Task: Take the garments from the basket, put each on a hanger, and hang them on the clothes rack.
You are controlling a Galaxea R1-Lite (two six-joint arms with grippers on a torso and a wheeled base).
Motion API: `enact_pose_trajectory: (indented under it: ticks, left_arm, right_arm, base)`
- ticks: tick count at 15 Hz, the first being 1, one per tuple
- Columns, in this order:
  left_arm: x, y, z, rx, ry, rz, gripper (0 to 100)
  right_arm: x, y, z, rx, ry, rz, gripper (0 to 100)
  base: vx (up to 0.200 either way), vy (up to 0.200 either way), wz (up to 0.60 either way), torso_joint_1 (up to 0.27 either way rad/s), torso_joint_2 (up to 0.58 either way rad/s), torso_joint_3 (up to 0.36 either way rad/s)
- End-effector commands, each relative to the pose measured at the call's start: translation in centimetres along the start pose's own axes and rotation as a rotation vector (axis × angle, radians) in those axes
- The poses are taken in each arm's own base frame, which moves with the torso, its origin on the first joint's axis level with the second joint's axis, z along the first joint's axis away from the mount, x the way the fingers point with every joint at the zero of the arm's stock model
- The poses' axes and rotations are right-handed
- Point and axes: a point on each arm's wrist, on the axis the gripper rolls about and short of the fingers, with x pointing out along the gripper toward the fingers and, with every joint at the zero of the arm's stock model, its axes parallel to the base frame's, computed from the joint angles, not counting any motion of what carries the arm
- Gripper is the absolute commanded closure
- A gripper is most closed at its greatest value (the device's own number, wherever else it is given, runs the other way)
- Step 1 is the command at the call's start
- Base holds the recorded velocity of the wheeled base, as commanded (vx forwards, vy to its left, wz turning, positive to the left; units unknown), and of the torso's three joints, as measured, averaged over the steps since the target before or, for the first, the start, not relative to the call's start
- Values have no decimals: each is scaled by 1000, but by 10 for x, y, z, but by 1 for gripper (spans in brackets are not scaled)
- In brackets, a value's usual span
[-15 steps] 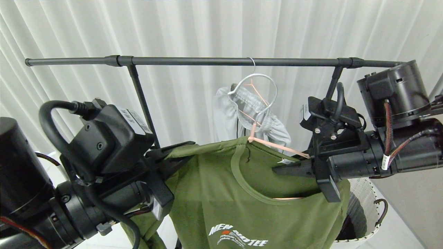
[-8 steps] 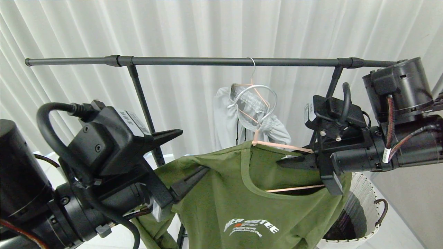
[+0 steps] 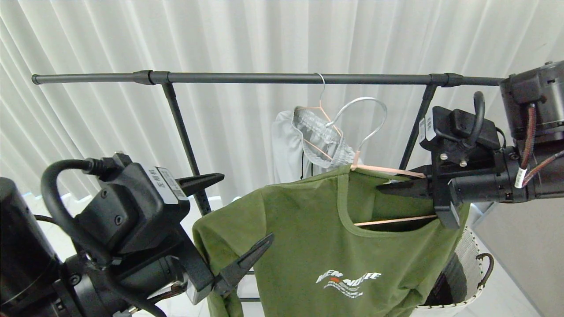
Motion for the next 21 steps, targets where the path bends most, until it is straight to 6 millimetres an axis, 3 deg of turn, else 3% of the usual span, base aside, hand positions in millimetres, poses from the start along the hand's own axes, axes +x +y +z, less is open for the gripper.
enact_pose_trajectory:
  ticks: [1,4,6,16,17,21]
  left_arm:
    - [-9,-2,-7,0,13,4,0]
    - [-23,-7,-40,-1,133,25,0]
    - [-25,-8,-51,-4,184,29,0]
    - [-10,6,-68,-43,293,92,0]
    - [-10,7,-69,-43,298,98,100]
    - [-14,15,-75,-55,327,152,100]
  right_arm:
    - [-9,-4,-2,3,-2,-35,100]
    - [-16,-3,-1,5,0,-39,100]
    - [-22,0,0,2,-1,-39,100]
    - [-23,11,8,-25,-27,-3,100]
    - [-25,12,8,-26,-29,-3,100]
    - [-26,14,4,-19,-15,-9,100]
  base:
    - [0,0,0,0,0,0]
    - [0,0,0,0,0,0]
    - [0,0,0,0,0,0]
    - [0,0,0,0,0,0]
    - [0,0,0,0,0,0]
    - [0,0,0,0,0,0]
